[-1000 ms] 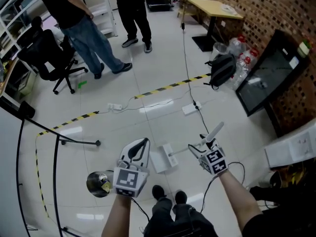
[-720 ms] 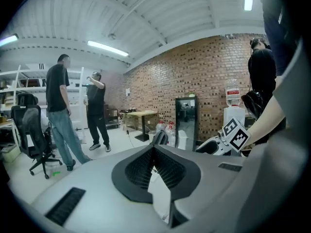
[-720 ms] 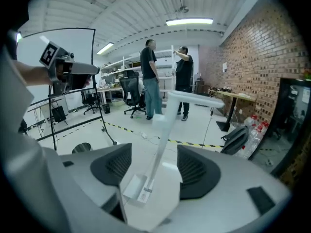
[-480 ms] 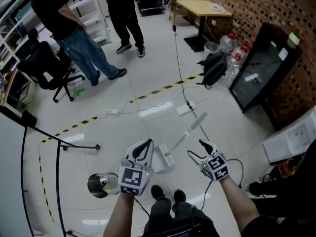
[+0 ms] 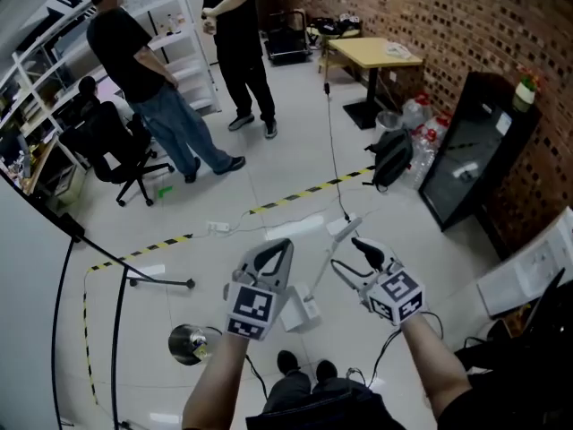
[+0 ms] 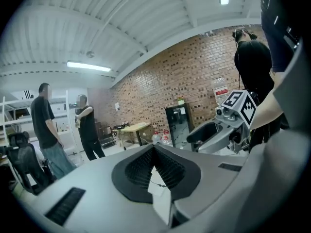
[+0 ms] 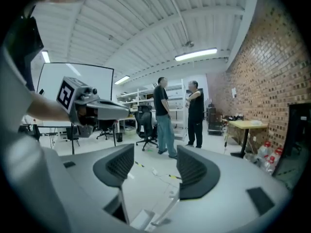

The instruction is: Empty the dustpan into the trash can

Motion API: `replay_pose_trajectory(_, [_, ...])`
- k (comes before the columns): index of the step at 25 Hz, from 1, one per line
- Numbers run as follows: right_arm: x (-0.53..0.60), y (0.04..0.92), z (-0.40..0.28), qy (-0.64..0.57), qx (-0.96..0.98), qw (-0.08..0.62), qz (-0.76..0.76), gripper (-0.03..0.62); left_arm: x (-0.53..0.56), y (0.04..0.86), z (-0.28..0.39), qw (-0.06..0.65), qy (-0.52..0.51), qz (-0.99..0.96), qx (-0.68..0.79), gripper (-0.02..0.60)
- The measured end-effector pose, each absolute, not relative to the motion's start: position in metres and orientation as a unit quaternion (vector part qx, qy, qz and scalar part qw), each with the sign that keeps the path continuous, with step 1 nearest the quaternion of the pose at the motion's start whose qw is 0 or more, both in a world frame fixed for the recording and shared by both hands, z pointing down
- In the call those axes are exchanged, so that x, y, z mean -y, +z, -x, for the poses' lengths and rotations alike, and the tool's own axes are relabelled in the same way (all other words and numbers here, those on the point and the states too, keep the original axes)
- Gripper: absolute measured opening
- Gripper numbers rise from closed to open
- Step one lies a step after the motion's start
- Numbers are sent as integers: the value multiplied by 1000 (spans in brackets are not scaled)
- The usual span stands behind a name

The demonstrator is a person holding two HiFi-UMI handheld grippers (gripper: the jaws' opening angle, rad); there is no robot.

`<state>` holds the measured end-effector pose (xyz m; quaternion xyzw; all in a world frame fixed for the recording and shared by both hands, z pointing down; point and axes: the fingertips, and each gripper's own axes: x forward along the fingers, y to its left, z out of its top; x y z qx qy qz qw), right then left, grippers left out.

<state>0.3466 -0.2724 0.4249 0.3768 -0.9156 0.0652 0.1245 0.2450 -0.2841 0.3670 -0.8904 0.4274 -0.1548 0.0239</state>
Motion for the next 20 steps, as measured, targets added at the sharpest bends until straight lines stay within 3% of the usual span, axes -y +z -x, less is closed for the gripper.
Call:
replay_pose_trajectory(4, [281, 352, -349, 24, 931, 85, -353, 278, 287, 319, -261, 71, -154, 887, -430, -2])
replay_pose_trajectory(8, [272, 306, -336, 22, 949, 55, -310, 214, 272, 277, -258, 91, -142, 881, -441, -2])
replay_pose_trajectory(13, [256, 283, -317, 22, 967, 24, -251, 9, 258, 254, -249, 71, -130, 868, -475, -2])
replay_pose_trajectory(20, [234, 298, -256, 64, 984, 26, -163, 6, 228, 276, -201, 11, -145, 846, -513, -2])
